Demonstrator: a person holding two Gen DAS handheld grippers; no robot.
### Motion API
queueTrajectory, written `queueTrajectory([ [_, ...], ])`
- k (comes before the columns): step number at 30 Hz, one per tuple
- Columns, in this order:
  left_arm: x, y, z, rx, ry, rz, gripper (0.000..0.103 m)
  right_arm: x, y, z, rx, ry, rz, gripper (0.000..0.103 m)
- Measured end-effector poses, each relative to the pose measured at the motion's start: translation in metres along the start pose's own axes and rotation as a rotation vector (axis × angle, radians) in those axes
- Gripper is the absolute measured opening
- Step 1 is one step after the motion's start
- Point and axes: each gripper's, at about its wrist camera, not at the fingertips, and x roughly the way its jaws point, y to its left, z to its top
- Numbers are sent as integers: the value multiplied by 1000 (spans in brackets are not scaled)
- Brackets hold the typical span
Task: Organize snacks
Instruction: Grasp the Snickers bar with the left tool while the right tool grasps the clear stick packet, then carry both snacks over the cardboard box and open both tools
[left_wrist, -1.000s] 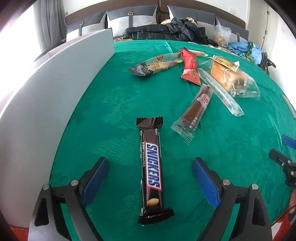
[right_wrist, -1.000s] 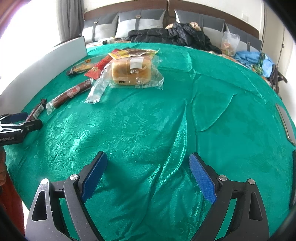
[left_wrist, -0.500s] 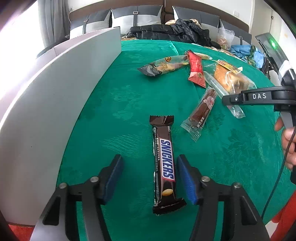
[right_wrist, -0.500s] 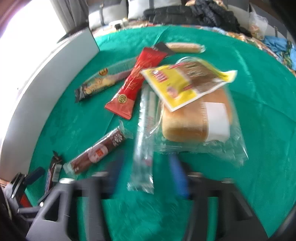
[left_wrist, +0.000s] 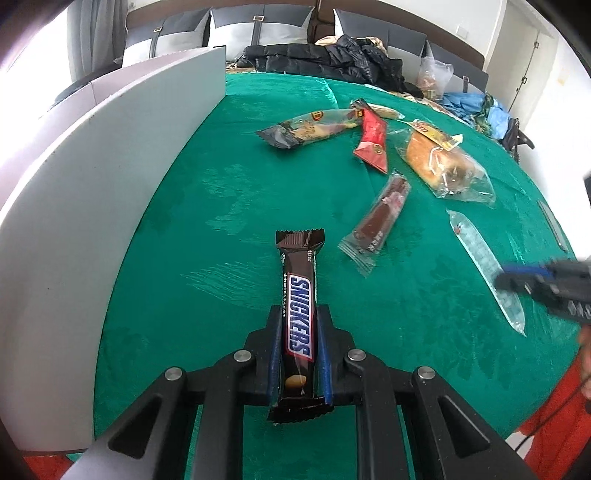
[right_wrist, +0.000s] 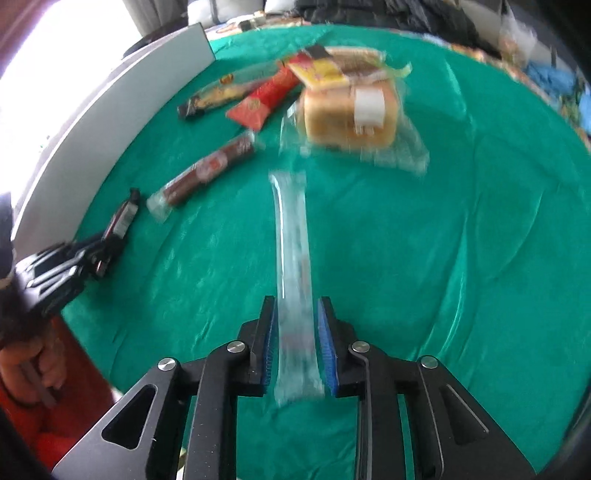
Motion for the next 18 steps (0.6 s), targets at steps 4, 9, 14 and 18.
queueTrajectory([
  [4,-14,2,-2,-5,-23,-24,17,22,8,18,-20,31,-28,23],
  [9,-44,10,3,-81,-63,-106,17,4,4,17,39,28,-9,18],
  [14,-102,48,33,-214,-183,-172,17,-40,37,53,70,-50,143,18],
  [18,-139,107,54,-283,-262,-59,17,-87,109,120,48,-171,360,19],
])
